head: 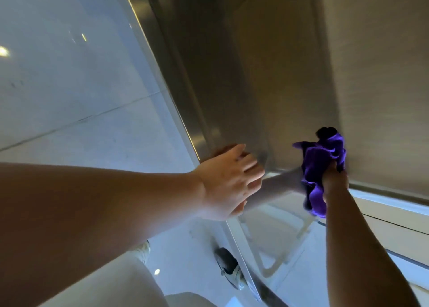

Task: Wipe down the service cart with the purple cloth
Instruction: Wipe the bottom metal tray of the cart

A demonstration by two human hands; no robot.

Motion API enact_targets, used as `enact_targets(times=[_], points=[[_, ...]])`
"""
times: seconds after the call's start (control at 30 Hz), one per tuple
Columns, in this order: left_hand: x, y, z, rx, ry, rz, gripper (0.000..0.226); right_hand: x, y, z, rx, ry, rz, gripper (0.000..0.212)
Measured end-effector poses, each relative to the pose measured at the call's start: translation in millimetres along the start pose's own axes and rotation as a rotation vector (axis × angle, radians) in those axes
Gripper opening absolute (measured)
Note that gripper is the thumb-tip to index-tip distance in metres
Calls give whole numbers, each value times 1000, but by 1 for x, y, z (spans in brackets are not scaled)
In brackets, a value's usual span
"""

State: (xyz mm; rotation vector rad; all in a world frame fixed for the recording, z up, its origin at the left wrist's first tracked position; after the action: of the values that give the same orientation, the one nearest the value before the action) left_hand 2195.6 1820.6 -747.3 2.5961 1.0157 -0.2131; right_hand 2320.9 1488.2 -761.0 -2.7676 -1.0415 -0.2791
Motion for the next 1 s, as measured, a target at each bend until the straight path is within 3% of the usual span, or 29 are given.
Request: enact_targets(times=[0.17, 0.37, 0.6, 0.73, 0.87, 1.0], points=[[10, -3, -1, -2, -30, -45, 45, 14, -43, 1, -56, -62, 26, 72], [8, -2, -2, 18, 20, -36, 46, 16, -120, 2, -67, -83, -74, 61], [13, -1, 0, -3, -63, -90, 63, 15, -240, 18, 28, -109, -194, 64], [17, 0, -21, -123, -386, -107, 52, 20, -310, 26, 49, -60, -208, 72], [34, -4, -25, -157, -676, -191, 52, 53, -336, 37, -3, -66, -360, 78], [34, -5, -39, -144, -383, -3, 57, 71, -332, 34, -117, -69, -581, 55]])
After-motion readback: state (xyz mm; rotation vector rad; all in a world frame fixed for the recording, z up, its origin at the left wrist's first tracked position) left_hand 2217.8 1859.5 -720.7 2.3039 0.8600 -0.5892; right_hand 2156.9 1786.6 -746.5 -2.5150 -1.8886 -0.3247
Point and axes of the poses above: each hand's wrist, its own y-axis towards the middle knuckle, its own z-axis out of the palm, x = y × z, the point moved 9 cm from there along y, towards the middle knuckle, and after that the axes turned 1 degree about y, right-handed, at the moved point
